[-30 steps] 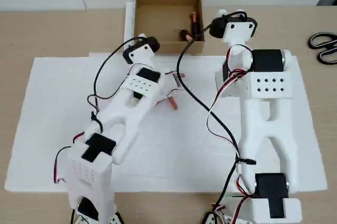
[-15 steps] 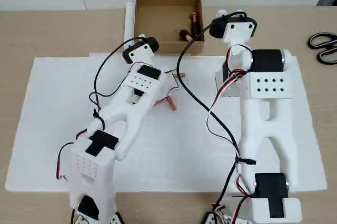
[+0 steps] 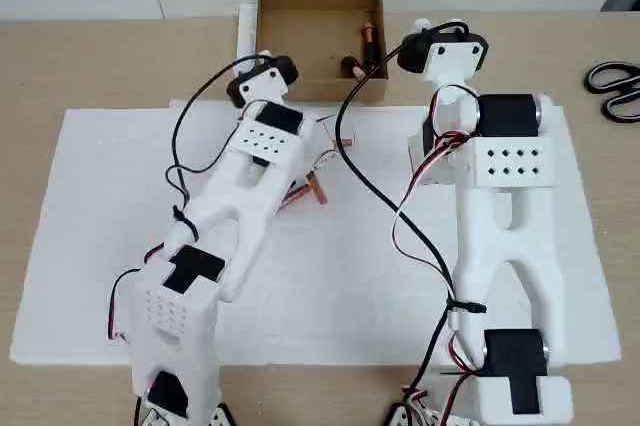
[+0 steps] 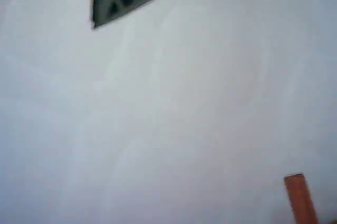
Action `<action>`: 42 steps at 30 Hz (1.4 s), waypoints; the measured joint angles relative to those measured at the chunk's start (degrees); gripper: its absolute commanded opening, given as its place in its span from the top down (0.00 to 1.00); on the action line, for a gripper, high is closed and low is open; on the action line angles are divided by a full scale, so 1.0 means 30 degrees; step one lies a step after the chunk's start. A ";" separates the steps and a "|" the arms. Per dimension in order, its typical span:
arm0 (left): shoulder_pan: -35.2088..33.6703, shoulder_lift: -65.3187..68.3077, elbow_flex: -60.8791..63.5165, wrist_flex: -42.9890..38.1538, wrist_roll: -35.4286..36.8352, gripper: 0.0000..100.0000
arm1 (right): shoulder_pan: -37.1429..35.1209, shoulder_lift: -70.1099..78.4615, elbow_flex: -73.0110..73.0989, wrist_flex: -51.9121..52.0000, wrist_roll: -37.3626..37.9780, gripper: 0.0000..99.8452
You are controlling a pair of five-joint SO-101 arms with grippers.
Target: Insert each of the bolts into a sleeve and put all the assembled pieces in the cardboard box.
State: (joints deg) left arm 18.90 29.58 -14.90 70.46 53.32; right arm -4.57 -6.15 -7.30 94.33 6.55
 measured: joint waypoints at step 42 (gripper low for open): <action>-0.6593 -0.3399 0.0967 0.9582 -1.2073 1.00 | 0.0000 0.0000 0.0000 0.0000 0.0000 0.71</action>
State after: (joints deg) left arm -0.88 19.38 -12.00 99.21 17.10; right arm -4.57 -6.15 -7.30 94.33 6.55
